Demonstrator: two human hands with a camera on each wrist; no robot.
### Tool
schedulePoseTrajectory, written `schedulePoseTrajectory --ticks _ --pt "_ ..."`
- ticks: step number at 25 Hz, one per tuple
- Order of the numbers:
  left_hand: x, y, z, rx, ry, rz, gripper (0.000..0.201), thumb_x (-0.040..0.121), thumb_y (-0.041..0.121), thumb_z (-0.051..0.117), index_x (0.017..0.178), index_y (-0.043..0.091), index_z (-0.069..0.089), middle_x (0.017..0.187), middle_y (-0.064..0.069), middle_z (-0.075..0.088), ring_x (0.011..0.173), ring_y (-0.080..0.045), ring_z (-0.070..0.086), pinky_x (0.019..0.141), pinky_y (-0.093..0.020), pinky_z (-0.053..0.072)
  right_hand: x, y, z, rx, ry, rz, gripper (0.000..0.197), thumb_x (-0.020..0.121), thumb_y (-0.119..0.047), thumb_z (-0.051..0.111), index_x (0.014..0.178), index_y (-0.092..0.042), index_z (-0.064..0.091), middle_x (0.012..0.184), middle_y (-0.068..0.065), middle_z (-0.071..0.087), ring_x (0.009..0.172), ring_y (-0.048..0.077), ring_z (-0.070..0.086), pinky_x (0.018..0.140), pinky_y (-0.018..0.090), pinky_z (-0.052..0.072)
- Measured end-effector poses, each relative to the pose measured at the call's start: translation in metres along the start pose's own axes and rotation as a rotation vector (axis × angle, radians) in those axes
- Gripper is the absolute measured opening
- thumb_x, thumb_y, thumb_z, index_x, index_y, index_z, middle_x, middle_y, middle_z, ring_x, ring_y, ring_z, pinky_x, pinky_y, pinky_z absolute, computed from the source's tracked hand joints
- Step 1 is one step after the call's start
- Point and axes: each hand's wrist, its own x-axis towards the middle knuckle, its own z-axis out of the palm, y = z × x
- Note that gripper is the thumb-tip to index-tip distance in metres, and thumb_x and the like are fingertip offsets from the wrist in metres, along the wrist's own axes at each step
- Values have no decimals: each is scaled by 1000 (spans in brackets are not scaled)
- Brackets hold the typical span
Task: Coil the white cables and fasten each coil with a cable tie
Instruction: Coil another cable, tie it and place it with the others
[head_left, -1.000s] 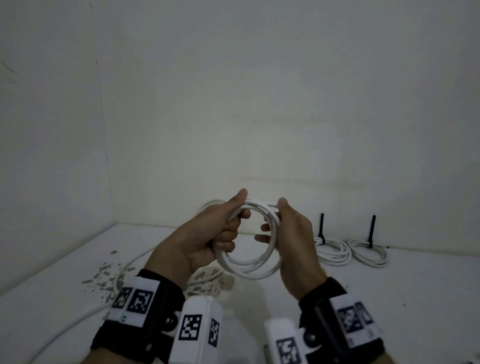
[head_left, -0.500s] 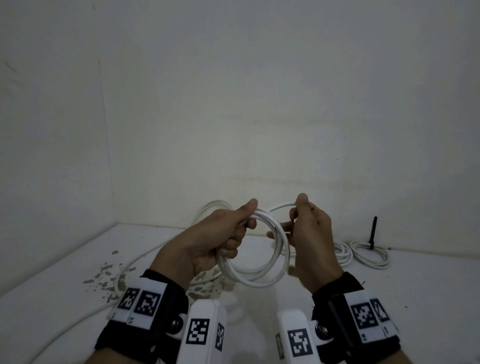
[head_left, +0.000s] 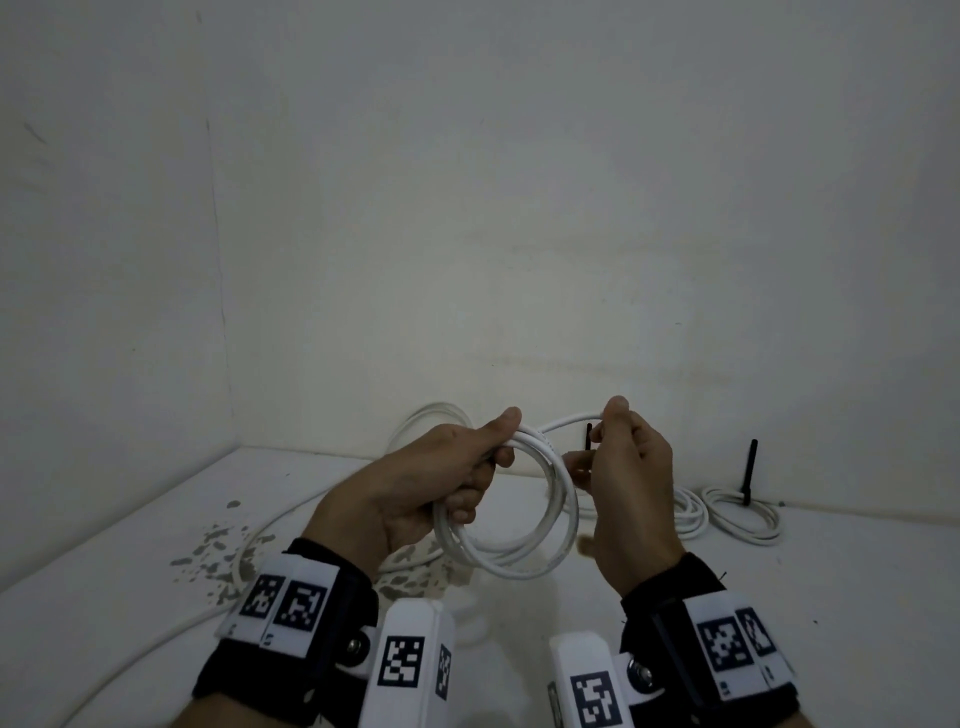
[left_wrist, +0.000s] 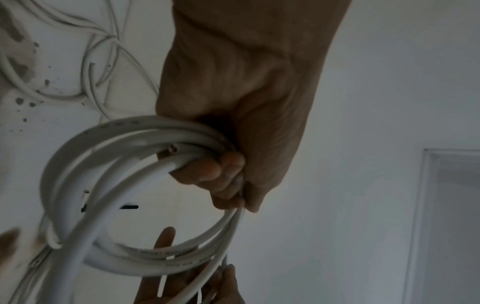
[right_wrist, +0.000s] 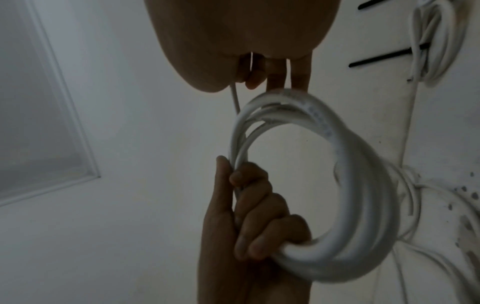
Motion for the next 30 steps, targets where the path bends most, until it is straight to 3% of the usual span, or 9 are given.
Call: schedulePoseTrajectory --ticks 5,7,10,12,15,18,22,25,30 --pt "-1 0 -8 81 61 20 44 92 54 52 69 18 49 51 6 22 40 -7 15 38 -19 15 15 0 -24 -662 -349 -259 23 103 -25 43 95 -24 65 94 -9 66 87 11 61 69 19 43" --pt "-1 -1 -4 147 30 23 44 92 55 52 69 17 50 51 5 23 40 -7 15 39 -19 15 10 -2 -21 -591 -472 -303 25 105 -29 41 105 -30 66 103 -15 68 99 4 61 81 15 45" --pt "1 -1 0 20 -16 48 47 90 58 51 69 16 52 49 6 22 37 -5 15 37 -18 14 -4 -3 -5 -386 -622 -226 42 102 -50 41 87 -23 68 70 3 65 68 24 64 70 34 49" --pt "4 0 -2 -192 -42 37 50 82 62 57 66 14 56 44 7 21 33 -3 16 33 -17 15 -9 -2 0 -276 -597 -142 52 97 -58 43 82 -13 64 53 9 45 47 21 51 55 33 43" --pt "6 0 2 -415 -79 50 40 73 49 68 70 11 57 41 10 23 30 -3 20 32 -15 19 -13 2 10 -316 -349 -253 66 93 -65 38 79 -2 54 54 4 32 49 12 35 51 34 32" --pt "8 0 10 -343 -57 93 30 73 41 69 73 15 54 47 9 23 37 -4 22 39 -17 23 -13 6 14 -395 -202 -358 72 92 -66 34 88 -1 64 51 -2 34 52 10 34 52 37 35" --pt "7 -4 14 -335 -34 28 36 75 51 69 66 22 49 52 9 22 43 -7 24 47 -21 29 -7 4 6 -334 -195 -316 71 94 -67 37 88 -1 61 47 -11 29 50 13 33 49 39 36" --pt "10 -5 23 -449 9 -2 46 74 56 68 58 25 37 47 9 17 36 -5 17 41 -20 15 -8 2 6 -407 -155 -381 63 99 -54 38 89 3 61 47 -10 28 48 7 29 47 23 28" --pt "17 -7 29 -502 190 20 46 90 48 61 60 23 37 44 9 18 32 -6 14 32 -17 13 -5 2 2 -326 -223 -307 51 101 -52 39 83 -9 59 51 -11 35 48 7 32 50 26 30"
